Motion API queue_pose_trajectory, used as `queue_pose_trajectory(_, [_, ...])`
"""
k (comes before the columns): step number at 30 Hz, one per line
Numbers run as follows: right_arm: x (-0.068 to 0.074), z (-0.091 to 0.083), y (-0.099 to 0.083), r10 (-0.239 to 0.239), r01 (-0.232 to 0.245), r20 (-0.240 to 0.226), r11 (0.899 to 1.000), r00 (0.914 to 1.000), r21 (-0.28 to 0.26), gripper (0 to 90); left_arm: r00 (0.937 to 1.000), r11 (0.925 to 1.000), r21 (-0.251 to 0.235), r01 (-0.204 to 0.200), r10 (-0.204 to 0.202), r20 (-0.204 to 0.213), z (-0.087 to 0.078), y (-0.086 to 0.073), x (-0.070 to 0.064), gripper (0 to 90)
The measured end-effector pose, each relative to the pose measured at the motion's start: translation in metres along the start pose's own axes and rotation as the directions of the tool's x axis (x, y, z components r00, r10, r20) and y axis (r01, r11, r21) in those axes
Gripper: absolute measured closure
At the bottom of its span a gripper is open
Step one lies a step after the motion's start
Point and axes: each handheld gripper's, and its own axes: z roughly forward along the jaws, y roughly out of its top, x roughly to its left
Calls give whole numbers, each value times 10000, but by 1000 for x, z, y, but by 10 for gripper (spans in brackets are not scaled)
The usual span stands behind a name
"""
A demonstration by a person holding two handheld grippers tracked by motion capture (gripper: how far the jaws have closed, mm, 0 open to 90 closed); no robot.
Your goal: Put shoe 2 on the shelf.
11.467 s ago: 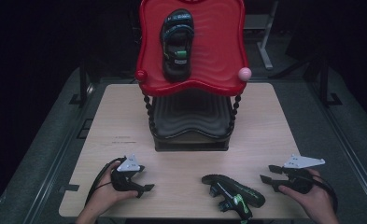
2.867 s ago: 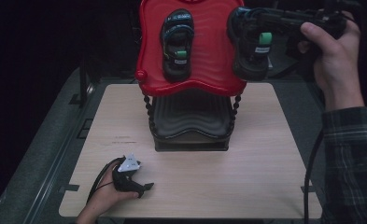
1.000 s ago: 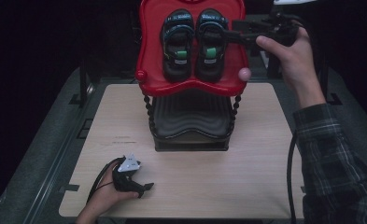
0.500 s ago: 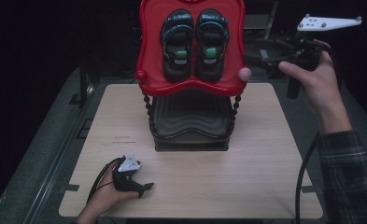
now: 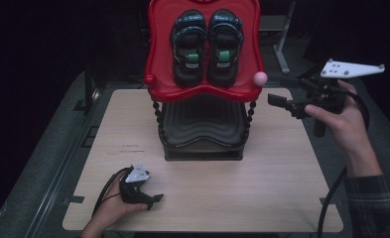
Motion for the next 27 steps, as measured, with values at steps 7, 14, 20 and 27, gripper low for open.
queue_pose_trajectory(7, [8, -3, -43, 70, -73, 61, 9982, 10000, 594, 212, 10000, 10000, -14, 10, -10, 11, 0, 0, 0, 7])
queue_pose_trajectory(14, [15, -3, -93, 300, -339, 302, 9897, 9991, 1392, 189, 10000, 10000, -31, 18, -18, -5, 0, 0, 0, 7])
queue_pose_trajectory(20, [21, -3, -137, 509, -633, 602, 9720, 9969, 2262, 170, 10000, 10000, -32, 20, -20, -1, 0, 0, 0, 7])
queue_pose_trajectory(27, [27, -4, -182, 610, -885, 938, 9417, 9937, 3247, 170, 10000, 10000, -30, 19, -19, -3, 0, 0, 0, 7])
